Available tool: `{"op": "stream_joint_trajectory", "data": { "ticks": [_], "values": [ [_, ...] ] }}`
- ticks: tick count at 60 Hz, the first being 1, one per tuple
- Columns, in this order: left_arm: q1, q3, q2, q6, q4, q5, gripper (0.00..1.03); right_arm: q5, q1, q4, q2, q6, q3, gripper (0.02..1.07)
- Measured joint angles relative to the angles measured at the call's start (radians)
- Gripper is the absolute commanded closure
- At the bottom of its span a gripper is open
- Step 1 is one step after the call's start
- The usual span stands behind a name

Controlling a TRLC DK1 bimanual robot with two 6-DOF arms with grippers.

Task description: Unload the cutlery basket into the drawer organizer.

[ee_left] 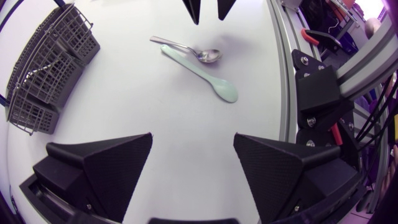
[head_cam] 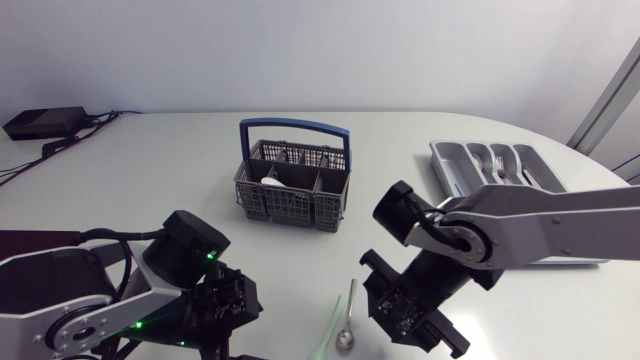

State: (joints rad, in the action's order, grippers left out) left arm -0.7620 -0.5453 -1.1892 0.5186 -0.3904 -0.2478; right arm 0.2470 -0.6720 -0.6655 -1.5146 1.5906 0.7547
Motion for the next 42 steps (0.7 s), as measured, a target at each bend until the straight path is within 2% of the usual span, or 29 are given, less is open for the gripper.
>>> {"op": "stream_joint_trajectory", "data": {
  "ticks": [8,12,23,27,31,33,35,39,42],
  "values": [
    [0.007,0.000,-0.011,0.000,0.008,0.000,0.11,-0.029,-0.043,0.049,-0.064,-0.006,0.018,0.48],
    [0.011,0.000,-0.012,0.000,0.008,0.000,0.11,-0.035,-0.052,0.059,-0.088,-0.010,0.037,0.57],
    [0.021,0.000,-0.016,0.000,0.021,0.000,0.11,-0.043,-0.064,0.087,-0.142,-0.009,0.088,0.57],
    [0.023,0.000,-0.016,0.000,0.025,0.000,0.11,-0.045,-0.071,0.095,-0.164,-0.009,0.097,0.63],
    [0.023,0.000,-0.016,0.000,0.026,0.000,0.11,-0.053,-0.077,0.102,-0.182,-0.005,0.105,0.63],
    [0.023,0.000,-0.016,0.000,0.026,0.000,0.11,-0.060,-0.079,0.102,-0.188,-0.005,0.108,0.65],
    [0.023,0.000,-0.016,0.000,0.026,0.000,0.11,-0.062,-0.081,0.102,-0.195,-0.005,0.110,0.73],
    [0.024,0.000,-0.016,0.001,0.026,0.000,0.11,-0.063,-0.085,0.097,-0.201,0.003,0.115,0.80],
    [0.029,0.000,-0.016,0.001,0.026,0.000,0.11,-0.063,-0.087,0.089,-0.204,0.010,0.118,0.82]
  ]
}}
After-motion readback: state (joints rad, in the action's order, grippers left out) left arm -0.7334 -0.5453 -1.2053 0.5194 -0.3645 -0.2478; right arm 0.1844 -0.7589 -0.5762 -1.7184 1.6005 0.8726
